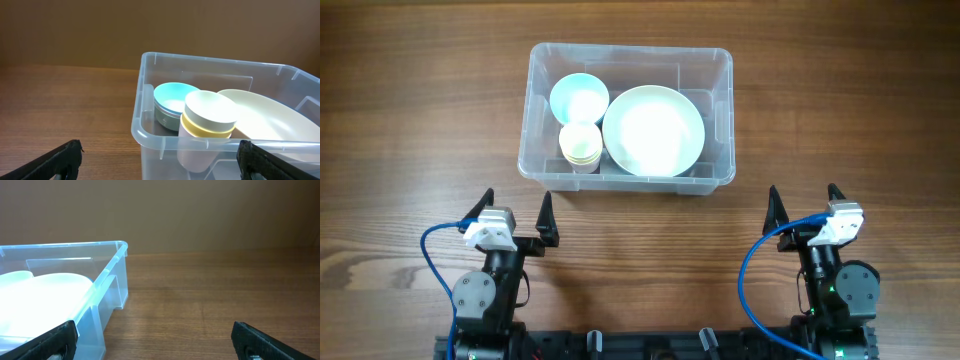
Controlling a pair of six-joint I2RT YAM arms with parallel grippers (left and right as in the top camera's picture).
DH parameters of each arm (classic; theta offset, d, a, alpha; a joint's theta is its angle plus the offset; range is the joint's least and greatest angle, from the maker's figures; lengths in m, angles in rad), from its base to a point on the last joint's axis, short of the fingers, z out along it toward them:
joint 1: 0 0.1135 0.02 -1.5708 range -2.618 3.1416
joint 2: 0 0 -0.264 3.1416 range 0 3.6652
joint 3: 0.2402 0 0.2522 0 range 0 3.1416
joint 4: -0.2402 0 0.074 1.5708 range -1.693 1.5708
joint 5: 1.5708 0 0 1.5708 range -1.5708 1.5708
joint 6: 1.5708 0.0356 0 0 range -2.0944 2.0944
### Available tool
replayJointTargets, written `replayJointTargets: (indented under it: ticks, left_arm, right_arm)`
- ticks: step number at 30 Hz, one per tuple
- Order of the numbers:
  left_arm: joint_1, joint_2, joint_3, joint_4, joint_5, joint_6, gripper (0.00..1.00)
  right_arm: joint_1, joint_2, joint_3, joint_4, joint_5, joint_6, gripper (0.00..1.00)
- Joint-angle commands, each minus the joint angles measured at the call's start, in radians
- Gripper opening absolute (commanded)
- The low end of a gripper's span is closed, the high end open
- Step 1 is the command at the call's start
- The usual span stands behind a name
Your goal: Pack container
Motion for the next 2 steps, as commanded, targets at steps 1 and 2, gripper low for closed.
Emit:
replayJointTargets:
  ticks: [1,2]
  left_arm:
    - [0.007,-0.005,-0.01,0.004,0.019,0.018,1.0]
    - [0.007,-0.005,-0.01,0.004,0.019,0.018,1.0]
  right_arm:
    - [-0.005,-0.013,-0.002,0.006,-0.016,-0.01,1.0]
    - [-0.005,-0.013,-0.002,0.006,-0.016,-0.01,1.0]
